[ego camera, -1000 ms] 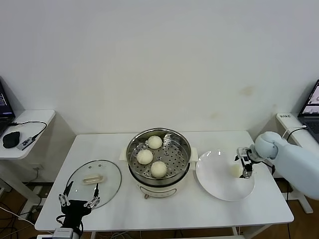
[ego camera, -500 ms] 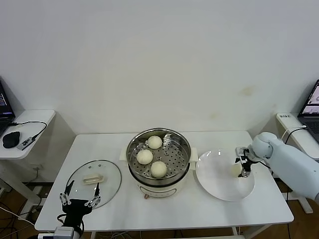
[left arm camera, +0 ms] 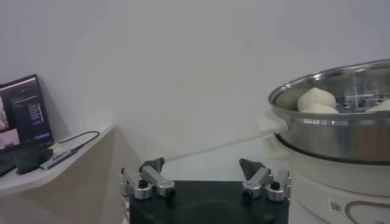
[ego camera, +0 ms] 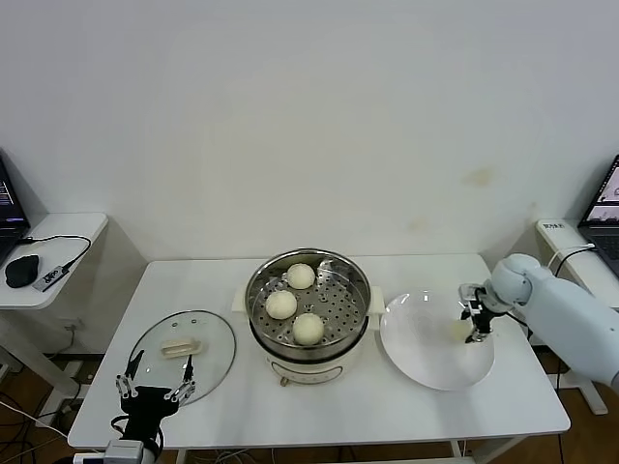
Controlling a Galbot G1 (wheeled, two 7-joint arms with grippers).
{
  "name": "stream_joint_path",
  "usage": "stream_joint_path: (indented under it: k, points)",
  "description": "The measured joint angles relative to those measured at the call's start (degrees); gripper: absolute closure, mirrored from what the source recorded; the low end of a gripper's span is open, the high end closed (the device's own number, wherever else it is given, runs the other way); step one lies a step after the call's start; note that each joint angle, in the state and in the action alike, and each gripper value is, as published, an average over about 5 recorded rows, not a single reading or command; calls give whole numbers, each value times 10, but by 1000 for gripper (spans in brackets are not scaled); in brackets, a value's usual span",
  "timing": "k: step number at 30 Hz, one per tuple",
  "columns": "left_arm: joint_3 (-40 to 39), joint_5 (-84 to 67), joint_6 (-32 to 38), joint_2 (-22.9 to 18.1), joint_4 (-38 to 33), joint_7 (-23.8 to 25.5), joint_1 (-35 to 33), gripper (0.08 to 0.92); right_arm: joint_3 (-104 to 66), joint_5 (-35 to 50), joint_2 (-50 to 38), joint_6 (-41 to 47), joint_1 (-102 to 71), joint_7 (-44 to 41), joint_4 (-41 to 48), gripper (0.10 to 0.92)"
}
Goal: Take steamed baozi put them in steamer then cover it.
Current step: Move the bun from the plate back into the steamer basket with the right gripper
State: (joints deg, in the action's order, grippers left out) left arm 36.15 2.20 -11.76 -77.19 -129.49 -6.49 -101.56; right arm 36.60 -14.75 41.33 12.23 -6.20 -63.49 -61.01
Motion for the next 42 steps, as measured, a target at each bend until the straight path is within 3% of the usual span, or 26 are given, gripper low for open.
stream_joint_path:
  k: [19, 30, 42]
  points:
    - [-3, 1, -1, -4, -11, 0, -2, 177, 130, 139, -28, 55, 196, -12, -129, 441]
    - [-1, 1, 0, -8, -15, -1, -3, 177, 225, 271, 30, 121, 336, 27, -207, 432]
    - [3, 1, 3, -11, -16, -1, -7, 177, 274, 370, 105, 192, 351, 86, -236, 431]
